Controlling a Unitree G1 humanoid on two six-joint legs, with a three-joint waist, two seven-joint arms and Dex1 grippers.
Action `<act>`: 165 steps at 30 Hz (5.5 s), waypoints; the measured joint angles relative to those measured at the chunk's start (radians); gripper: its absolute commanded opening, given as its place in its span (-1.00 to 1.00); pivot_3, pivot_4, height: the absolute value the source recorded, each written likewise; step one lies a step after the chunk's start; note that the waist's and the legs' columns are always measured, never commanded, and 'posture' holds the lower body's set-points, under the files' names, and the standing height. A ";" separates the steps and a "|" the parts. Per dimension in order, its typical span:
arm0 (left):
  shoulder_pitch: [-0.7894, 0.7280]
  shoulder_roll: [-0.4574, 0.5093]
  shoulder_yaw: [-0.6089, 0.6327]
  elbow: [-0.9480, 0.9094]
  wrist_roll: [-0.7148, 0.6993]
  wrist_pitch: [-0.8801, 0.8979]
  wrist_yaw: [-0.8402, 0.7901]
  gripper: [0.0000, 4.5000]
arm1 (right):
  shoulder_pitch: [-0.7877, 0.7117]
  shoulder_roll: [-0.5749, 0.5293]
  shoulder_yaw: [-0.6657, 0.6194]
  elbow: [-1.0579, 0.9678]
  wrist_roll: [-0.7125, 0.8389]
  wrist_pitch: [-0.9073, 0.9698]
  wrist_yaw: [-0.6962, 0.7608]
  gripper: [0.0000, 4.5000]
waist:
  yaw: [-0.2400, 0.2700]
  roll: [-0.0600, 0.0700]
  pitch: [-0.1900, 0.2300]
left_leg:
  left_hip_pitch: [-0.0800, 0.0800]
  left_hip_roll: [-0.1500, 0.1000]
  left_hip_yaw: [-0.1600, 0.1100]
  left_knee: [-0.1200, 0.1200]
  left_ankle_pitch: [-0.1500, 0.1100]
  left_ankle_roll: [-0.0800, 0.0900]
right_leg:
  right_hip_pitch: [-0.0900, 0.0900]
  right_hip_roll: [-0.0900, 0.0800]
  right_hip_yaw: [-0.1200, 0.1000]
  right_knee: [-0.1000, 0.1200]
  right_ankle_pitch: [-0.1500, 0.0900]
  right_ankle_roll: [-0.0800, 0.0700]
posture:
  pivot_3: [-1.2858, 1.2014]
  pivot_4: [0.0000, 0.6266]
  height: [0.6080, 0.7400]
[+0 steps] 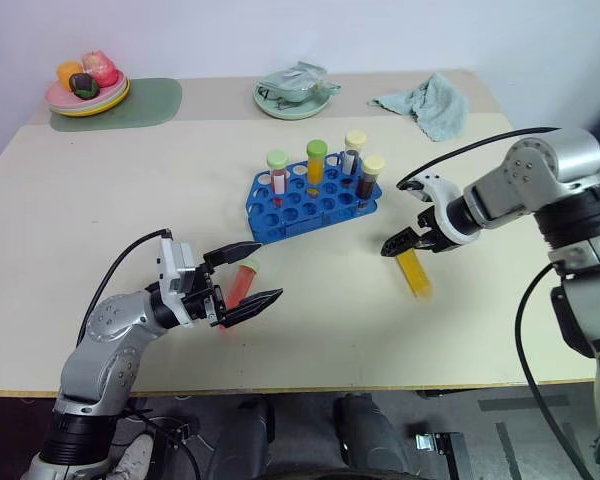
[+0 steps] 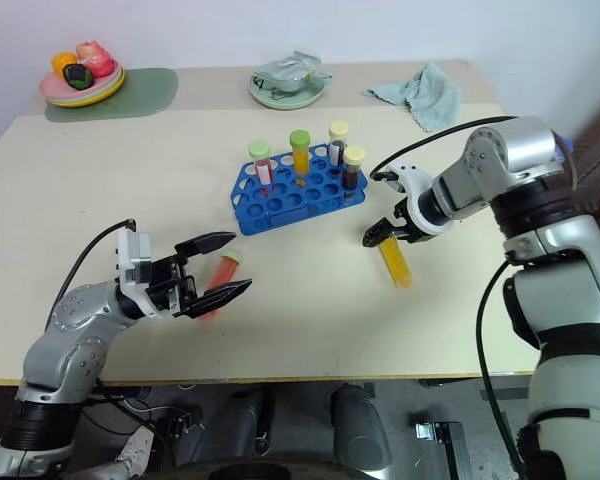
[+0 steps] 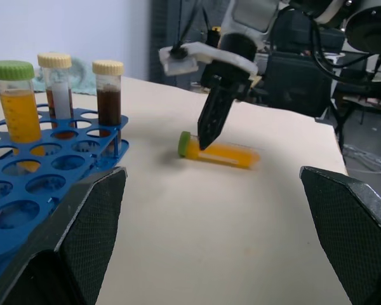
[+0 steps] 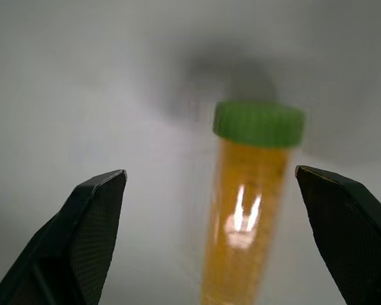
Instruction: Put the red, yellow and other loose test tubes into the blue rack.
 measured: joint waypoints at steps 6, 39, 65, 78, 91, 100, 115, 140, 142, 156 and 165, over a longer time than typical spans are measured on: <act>0.017 0.000 0.000 -0.021 0.000 0.003 0.020 1.00 | -0.021 0.041 0.000 0.088 -0.001 0.000 -0.069 0.93 | 0.002 0.000 0.000 | 0.000 0.000 0.000 0.000 0.000 0.000 | 0.000 0.000 0.000 0.000 0.000 0.000 | 0.03 -0.52 1.00; -0.001 0.030 0.014 -0.028 -0.026 0.045 0.035 1.00 | 0.317 0.065 -0.374 -0.557 0.081 -0.025 -0.134 -0.64 | 0.000 0.000 0.000 | 0.000 0.001 -0.001 0.000 0.000 0.000 | -0.001 0.002 0.000 0.001 0.000 0.000 | 0.03 -0.52 1.00; 0.002 0.082 0.106 -0.105 -0.070 0.132 0.096 1.00 | 0.528 0.681 -0.535 -0.072 -0.528 -1.866 0.320 -0.64 | -0.003 -0.001 -0.001 | 0.002 0.001 -0.001 -0.001 0.001 -0.002 | 0.000 0.001 0.000 0.003 0.000 0.000 | 0.03 -0.52 1.00; 0.034 0.085 0.132 -0.145 -0.070 0.148 0.123 1.00 | 0.472 0.657 -0.582 0.183 -0.581 -2.087 0.350 -0.64 | -0.004 -0.001 -0.001 | 0.002 0.001 -0.001 -0.001 0.001 -0.002 | 0.000 0.001 0.000 0.003 0.000 0.000 | 0.03 -0.52 1.00; 0.012 0.085 0.129 -0.144 -0.070 0.149 0.114 1.00 | 0.572 0.642 -0.574 0.064 -0.581 -2.094 0.393 -0.64 | -0.003 -0.001 -0.001 | 0.002 0.001 -0.001 0.000 0.001 -0.002 | 0.000 0.001 0.000 0.003 0.000 0.000 | 0.03 -0.52 1.00; 0.004 0.081 0.120 -0.137 -0.070 0.148 0.105 1.00 | 0.611 0.643 -0.530 0.017 -0.613 -2.116 0.412 -0.64 | -0.004 -0.001 -0.001 | 0.003 0.001 -0.001 0.000 0.001 -0.002 | 0.000 0.001 0.000 0.004 0.000 0.000 | 0.03 -0.52 1.00; 0.016 0.080 0.120 -0.139 -0.070 0.148 0.115 1.00 | 0.512 0.639 -0.532 0.152 -0.640 -2.136 0.406 -0.64 | -0.004 -0.001 -0.001 | 0.008 0.001 -0.001 0.000 0.001 -0.002 | 0.006 0.001 0.001 0.004 0.000 0.000 | 0.03 -0.52 1.00; 0.022 0.080 0.120 -0.144 -0.070 0.149 0.127 1.00 | 0.474 0.609 -0.603 0.201 -0.604 -2.061 0.409 -0.64 | -0.004 -0.001 -0.001 | 0.018 0.001 0.000 -0.004 0.001 -0.002 | 0.015 0.001 0.001 0.002 0.000 0.000 | 0.03 -0.52 1.00; 0.022 0.080 0.120 -0.144 -0.070 0.149 0.127 1.00 | 0.501 0.611 -0.601 0.161 -0.600 -2.052 0.412 -0.64 | -0.003 -0.001 -0.001 | 0.018 0.001 0.000 -0.004 0.001 -0.002 | 0.015 0.001 0.001 0.002 0.000 0.000 | 0.03 -0.52 1.00; 0.011 0.079 0.119 -0.144 -0.070 0.148 0.124 1.00 | 0.499 0.647 -0.588 0.144 -0.606 -2.028 0.401 -0.64 | -0.006 -0.001 -0.001 | 0.018 0.001 0.000 -0.004 0.001 -0.002 | 0.014 0.002 0.001 0.002 0.000 -0.001 | 0.03 -0.52 1.00; 0.016 0.077 0.119 -0.144 -0.070 0.148 0.128 1.00 | 0.480 0.658 -0.579 0.173 -0.610 -2.033 0.409 -0.64 | -0.005 -0.001 -0.001 | 0.018 0.001 0.000 -0.004 0.001 -0.002 | 0.014 0.001 0.001 0.002 0.000 -0.001 | 0.03 -0.52 1.00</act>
